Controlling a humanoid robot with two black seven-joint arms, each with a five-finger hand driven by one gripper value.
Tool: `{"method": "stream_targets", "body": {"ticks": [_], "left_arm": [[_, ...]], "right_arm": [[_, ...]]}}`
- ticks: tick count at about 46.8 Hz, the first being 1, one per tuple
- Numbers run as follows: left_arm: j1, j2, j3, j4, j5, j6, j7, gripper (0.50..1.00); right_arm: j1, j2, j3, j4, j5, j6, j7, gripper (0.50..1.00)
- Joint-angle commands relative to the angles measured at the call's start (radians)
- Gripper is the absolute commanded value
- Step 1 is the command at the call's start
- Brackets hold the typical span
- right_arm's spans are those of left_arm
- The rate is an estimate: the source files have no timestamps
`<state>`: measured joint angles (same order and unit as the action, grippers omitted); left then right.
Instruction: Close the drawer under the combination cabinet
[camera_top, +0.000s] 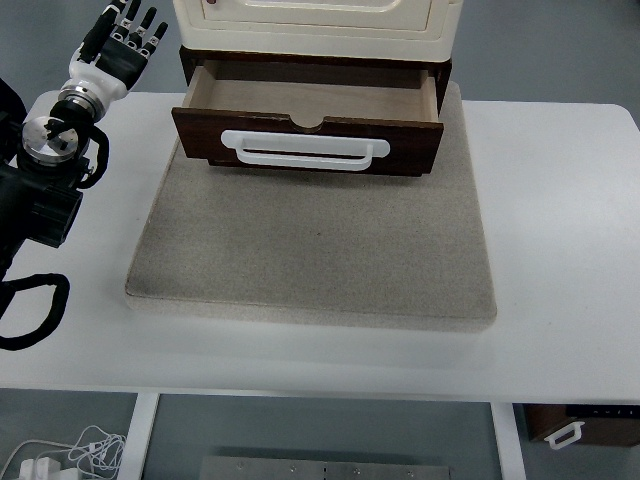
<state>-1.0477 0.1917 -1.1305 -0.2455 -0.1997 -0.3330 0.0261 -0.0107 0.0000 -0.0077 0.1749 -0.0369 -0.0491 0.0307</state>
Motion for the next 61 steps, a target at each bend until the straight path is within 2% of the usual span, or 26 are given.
{"method": "stream_targets", "body": {"ticks": [1,29,37,48,61], "left_arm": [[0.0,0.0,0.0,0.0,0.0,0.0,0.0,0.996],[-0.005,0.005,-0.011,0.0,0.002,-0.029,0.0,0.996],[-0.006,0.009,0.001,-0.005,0.002,-0.09,0.0,0.996],[-0.017,0.017,0.003,-0.006,0.013,-0.089,0.0,0.996],[-0.092,0.1,0.006,-0.014,0.017,-0.083,0.0,0.996]], "right_arm": [[0.0,0.0,0.0,0.0,0.0,0.0,0.0,0.952],[0.0,0.0,0.0,0.0,0.0,0.0,0.0,0.952],[0.0,0.0,0.0,0.0,0.0,0.0,0.001,0.952],[0.0,0.0,0.0,0.0,0.0,0.0,0.0,0.952],[0.0,0.0,0.0,0.0,0.0,0.0,0.0,0.952]]}}
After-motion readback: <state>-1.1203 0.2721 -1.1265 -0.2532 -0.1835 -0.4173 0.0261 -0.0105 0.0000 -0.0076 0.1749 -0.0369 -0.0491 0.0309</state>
